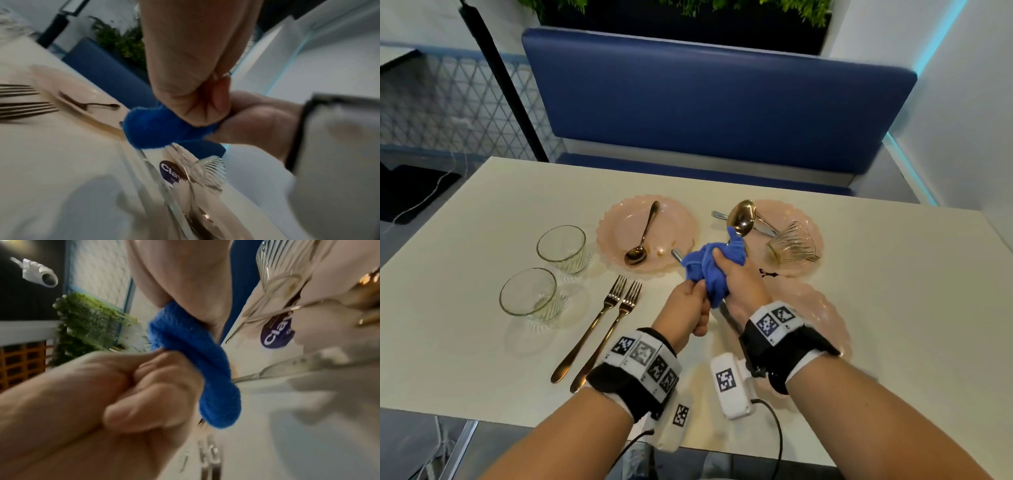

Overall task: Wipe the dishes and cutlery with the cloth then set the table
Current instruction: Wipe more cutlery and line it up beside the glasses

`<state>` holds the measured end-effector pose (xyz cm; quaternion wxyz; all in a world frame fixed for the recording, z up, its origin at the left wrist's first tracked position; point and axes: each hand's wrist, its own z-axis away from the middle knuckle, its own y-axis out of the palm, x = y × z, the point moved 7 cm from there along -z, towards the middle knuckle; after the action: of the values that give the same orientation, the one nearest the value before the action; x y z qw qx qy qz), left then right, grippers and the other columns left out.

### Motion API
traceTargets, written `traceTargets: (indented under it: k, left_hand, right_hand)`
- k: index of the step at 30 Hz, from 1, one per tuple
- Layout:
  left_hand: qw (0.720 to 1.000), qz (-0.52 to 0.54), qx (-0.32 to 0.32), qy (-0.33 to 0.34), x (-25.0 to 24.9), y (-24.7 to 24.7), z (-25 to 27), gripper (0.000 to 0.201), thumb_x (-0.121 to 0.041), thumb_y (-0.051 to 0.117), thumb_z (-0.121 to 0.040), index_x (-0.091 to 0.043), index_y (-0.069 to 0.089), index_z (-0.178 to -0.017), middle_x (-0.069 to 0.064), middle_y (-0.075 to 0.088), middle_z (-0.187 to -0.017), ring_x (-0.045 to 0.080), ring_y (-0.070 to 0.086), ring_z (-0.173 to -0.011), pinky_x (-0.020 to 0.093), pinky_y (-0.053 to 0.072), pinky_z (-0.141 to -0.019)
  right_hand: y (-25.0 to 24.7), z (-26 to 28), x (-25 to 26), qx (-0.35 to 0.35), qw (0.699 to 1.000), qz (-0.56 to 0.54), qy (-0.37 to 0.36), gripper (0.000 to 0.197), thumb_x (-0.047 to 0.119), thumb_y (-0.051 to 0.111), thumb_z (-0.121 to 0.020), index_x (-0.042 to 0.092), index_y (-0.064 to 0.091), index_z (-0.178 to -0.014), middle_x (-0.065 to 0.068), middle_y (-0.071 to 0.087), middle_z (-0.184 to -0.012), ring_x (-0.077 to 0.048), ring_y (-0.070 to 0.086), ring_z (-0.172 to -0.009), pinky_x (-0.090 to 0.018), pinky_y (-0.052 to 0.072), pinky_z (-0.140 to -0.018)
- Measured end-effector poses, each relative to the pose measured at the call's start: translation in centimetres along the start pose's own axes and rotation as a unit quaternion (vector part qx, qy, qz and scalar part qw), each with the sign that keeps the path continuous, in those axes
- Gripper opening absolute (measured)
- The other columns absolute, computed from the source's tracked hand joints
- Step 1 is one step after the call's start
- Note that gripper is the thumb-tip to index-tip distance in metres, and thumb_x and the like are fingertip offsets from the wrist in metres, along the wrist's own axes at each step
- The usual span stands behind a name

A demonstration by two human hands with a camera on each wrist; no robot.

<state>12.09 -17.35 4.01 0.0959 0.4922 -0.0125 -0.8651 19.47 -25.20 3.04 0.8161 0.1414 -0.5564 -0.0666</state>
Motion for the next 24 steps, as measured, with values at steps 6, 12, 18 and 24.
traceTargets:
  k: [6, 12, 18, 24]
  left_hand:
    - [0.999, 0.021, -0.044, 0.014, -3.3, -3.5, -1.3, 0.037, -0.011, 0.047, -0.089, -0.023, 0.047, -0.124, 0.001, 0.056, -0.109, 0.021, 0.054, -0.101, 0.04, 0.043, -0.089]
    - [0.985, 0.164, 0.046, -0.018, -3.8, -1.5, -2.3, 0.023, -0.014, 0.04, -0.098, -0.01, 0.061, -0.089, 0.007, 0.063, -0.085, 0.014, 0.062, -0.074, 0.025, 0.054, -0.066]
    - [0.941, 0.326, -0.09, 0.018, -4.7, -8.0, -3.8, 0.025, -0.008, 0.036, -0.099, -0.005, 0.053, -0.082, 0.003, 0.061, -0.062, 0.005, 0.06, -0.047, 0.021, 0.054, -0.05]
    - [0.988, 0.095, -0.118, 0.036, -2.9, -12.7, -2.5, 0.021, -0.004, 0.041, -0.097, -0.002, 0.059, -0.085, 0.007, 0.054, -0.073, 0.013, 0.054, -0.062, 0.019, 0.055, -0.055]
  right_hand:
    - [0.3, 2.3, 3.4, 0.116, 0.986, 0.119, -0.027, 0.03, 0.006, 0.056, -0.092, 0.007, 0.057, -0.122, -0.01, 0.068, -0.085, -0.016, 0.067, -0.07, -0.025, 0.056, -0.059]
    - [2.3, 3.4, 1.5, 0.162, 0.967, 0.194, 0.029, 0.015, 0.009, 0.063, -0.087, 0.004, 0.064, -0.101, -0.02, 0.067, -0.104, -0.026, 0.064, -0.094, -0.042, 0.052, -0.092]
    - [1.8, 5.3, -1.0, 0.214, 0.941, 0.255, 0.067, 0.008, 0.011, 0.067, -0.085, 0.013, 0.066, -0.093, -0.009, 0.07, -0.098, -0.017, 0.067, -0.087, -0.03, 0.054, -0.084]
    - [-0.8, 3.2, 3.4, 0.145, 0.983, -0.075, 0.085, 0.04, 0.014, 0.053, -0.092, 0.027, 0.051, -0.13, -0.01, 0.063, -0.118, -0.022, 0.062, -0.1, -0.035, 0.052, -0.088]
